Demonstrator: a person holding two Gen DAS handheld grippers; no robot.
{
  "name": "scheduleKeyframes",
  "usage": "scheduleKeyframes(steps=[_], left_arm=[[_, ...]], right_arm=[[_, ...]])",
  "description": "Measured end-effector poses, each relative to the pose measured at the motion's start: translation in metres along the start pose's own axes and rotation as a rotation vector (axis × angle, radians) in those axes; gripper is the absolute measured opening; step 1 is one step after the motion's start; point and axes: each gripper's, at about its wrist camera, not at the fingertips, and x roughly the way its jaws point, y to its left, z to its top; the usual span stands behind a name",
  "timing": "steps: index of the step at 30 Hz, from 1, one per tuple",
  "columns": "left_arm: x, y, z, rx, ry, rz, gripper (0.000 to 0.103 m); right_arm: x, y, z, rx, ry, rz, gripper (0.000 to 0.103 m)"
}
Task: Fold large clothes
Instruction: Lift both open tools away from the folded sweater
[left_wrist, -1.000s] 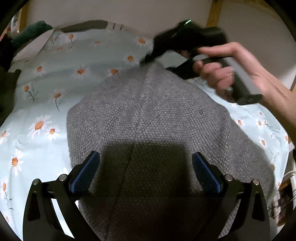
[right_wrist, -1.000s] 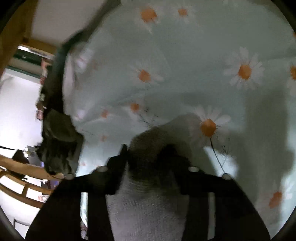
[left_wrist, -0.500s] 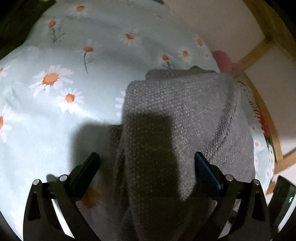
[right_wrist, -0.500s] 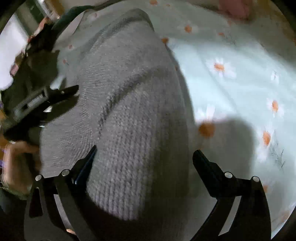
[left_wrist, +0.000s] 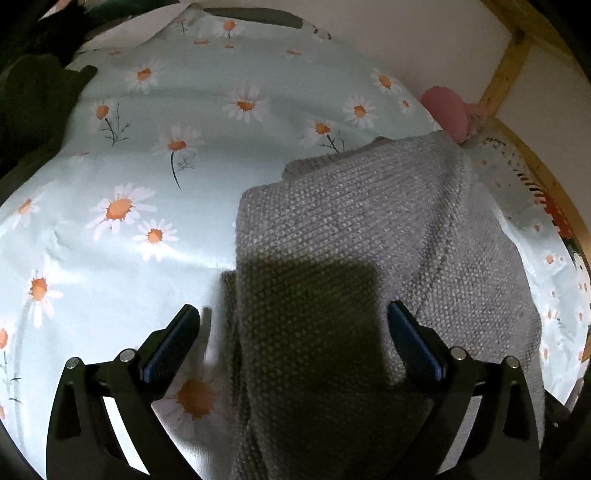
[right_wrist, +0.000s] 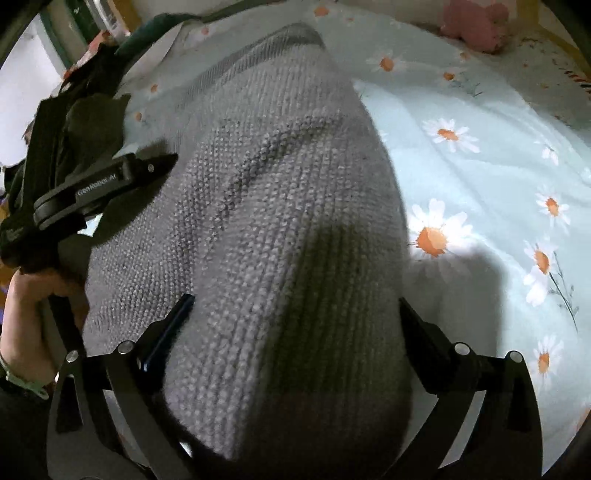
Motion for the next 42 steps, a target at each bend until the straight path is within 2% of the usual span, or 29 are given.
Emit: scheduleKeyframes(steps=[3, 7, 16, 18, 20, 21, 22, 23, 27, 32, 39, 42], left_arm=[[-0.015, 0.006, -0.002, -0.049, 0.01, -0.026, 0.099], [-0.054, 0.013, -0.021, -0.099, 0.003, -0.03, 0.099], [-0.109, 0.011, -0.067, -0.089, 0.02, 0.01, 0.099], [-0.126, 0.005, -0.073, -0.048, 0.008, 0.085, 0.099], [-0.144, -0.007, -0.081, 0.043, -0.012, 0.296, 0.099], [-0.155, -0.016, -0.086, 0.109, -0.024, 0.448, 0.099], [-0.162, -0.02, -0.088, 0.138, -0.036, 0.492, 0.099], [-0.172, -0.024, -0.092, 0.168, -0.054, 0.504, 0.099], [-0.225, -0.029, -0.103, 0.164, -0.105, 0.434, 0.099], [-0.286, -0.052, -0.126, 0.231, -0.18, 0.446, 0.099], [-0.323, -0.075, -0.162, 0.259, -0.191, 0.345, 0.099], [-0.33, -0.082, -0.176, 0.262, -0.182, 0.33, 0.099]], right_arm=[[-0.02, 0.01, -0.005, 0.032, -0.065, -0.043, 0.1], [-0.045, 0.021, -0.01, -0.011, -0.107, -0.123, 0.1], [-0.095, 0.035, -0.007, -0.006, -0.162, -0.136, 0.1], [-0.11, 0.043, -0.013, -0.014, -0.173, -0.127, 0.1], [-0.129, 0.049, -0.02, -0.029, -0.191, -0.131, 0.1], [-0.137, 0.052, -0.023, -0.038, -0.201, -0.141, 0.1], [-0.145, 0.054, -0.026, -0.049, -0.213, -0.152, 0.1], [-0.156, 0.056, -0.03, -0.063, -0.227, -0.161, 0.1], [-0.191, 0.061, -0.049, -0.073, -0.235, -0.17, 0.1], [-0.25, 0.063, -0.084, -0.053, -0.287, -0.128, 0.1], [-0.297, 0.069, -0.123, -0.047, -0.295, -0.115, 0.1], [-0.307, 0.073, -0.138, -0.057, -0.294, -0.113, 0.1]])
